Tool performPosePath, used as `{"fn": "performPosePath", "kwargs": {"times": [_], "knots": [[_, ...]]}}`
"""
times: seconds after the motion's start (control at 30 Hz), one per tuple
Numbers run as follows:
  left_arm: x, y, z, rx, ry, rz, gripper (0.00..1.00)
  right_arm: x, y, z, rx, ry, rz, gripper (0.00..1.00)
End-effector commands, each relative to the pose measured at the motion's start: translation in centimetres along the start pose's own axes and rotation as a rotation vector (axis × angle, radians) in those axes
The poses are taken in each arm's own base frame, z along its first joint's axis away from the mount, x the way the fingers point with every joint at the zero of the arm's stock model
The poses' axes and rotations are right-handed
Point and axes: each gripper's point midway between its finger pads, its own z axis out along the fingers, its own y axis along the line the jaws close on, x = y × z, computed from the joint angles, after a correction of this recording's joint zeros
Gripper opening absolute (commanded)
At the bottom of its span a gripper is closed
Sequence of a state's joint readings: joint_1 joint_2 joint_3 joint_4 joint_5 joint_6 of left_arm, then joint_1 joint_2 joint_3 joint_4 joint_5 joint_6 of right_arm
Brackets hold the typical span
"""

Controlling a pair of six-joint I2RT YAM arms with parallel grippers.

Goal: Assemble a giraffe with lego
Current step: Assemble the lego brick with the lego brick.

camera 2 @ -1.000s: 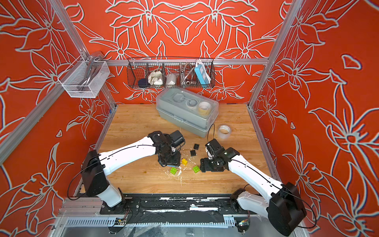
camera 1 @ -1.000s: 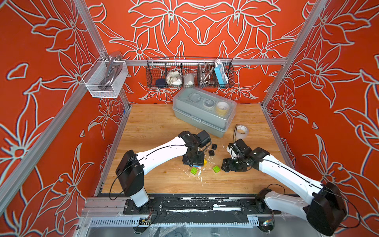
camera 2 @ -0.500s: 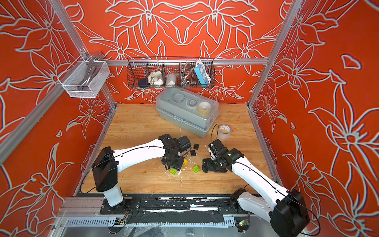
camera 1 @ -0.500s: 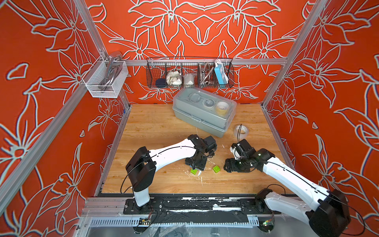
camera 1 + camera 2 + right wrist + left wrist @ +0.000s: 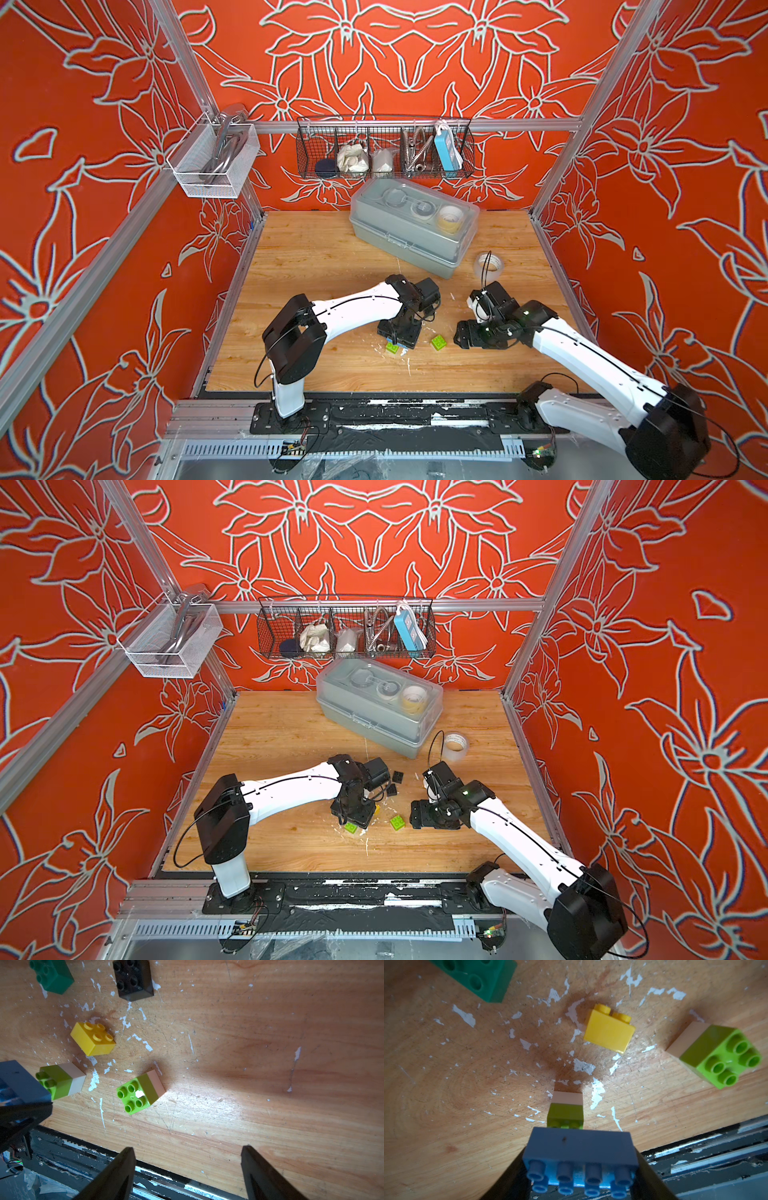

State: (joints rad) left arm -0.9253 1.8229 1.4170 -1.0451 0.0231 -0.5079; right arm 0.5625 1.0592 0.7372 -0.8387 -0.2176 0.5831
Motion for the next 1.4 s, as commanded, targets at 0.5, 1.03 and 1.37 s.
{"fn": "performPosePath", "kwargs": {"times": [0.5, 1.03, 1.37], "knots": [[1.1, 0.6, 1.6, -0.072, 0.070, 0.049, 0.42, -0.2, -0.5, -0.4, 0.019, -0.006, 0.017, 0.84], [1.8, -0.2, 2.2, -0.057, 0.108, 0.074, 0.43, -0.1, -0.6, -0.4, 0.020, -0.010, 0.028, 0.84], [1.8, -0.5, 2.6, -0.058, 0.119, 0.080, 0.43, 0.1, -0.8, -0.5, 0.021, -0.015, 0.033, 0.84]]}}
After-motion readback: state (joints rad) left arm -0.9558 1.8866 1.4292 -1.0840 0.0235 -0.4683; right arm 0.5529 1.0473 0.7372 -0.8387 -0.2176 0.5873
